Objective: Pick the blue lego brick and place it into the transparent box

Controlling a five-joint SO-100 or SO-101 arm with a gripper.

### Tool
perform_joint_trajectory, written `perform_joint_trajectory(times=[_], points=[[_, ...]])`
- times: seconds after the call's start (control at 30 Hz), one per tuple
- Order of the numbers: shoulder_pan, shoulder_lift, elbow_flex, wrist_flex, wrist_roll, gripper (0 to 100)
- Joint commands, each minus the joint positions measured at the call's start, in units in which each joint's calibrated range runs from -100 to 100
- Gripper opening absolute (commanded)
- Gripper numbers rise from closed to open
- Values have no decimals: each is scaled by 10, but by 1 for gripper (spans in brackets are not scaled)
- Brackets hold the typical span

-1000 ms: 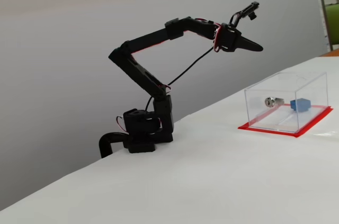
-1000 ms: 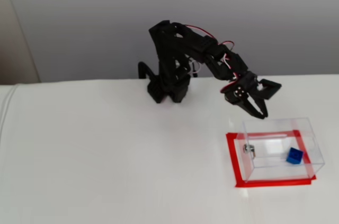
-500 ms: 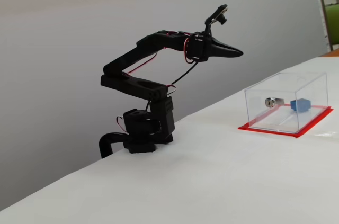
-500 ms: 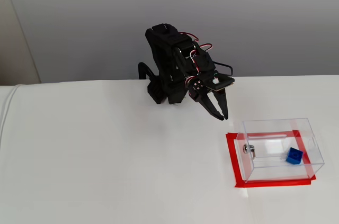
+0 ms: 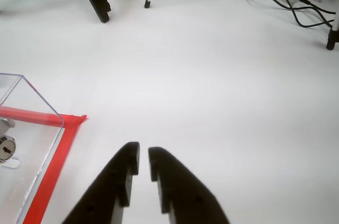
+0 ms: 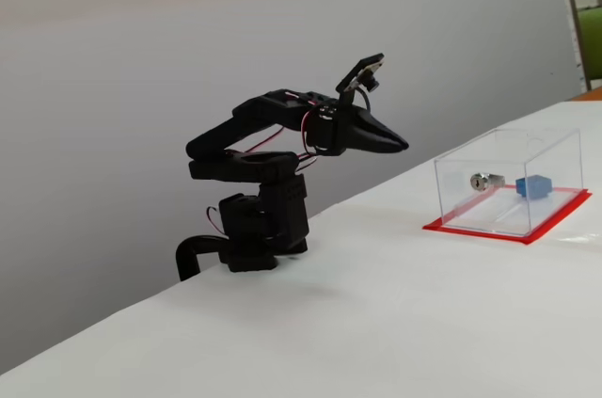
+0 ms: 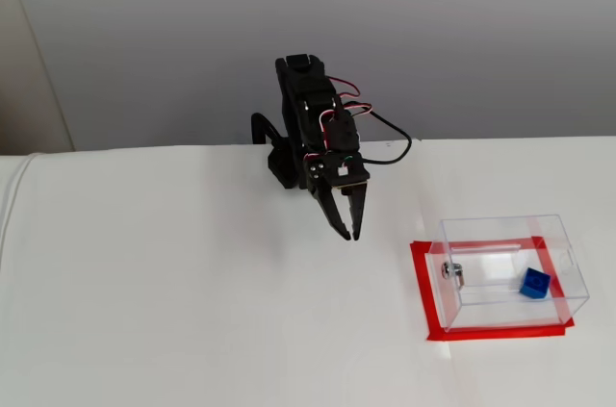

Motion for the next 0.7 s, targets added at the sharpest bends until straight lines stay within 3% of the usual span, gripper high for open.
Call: perform_joint_trajectory(times=[0.0, 0.27, 0.67], points=[[17, -63, 46, 0, 0, 2], [49, -138, 179, 0, 0, 2], [118, -138, 250, -1, 4, 2]])
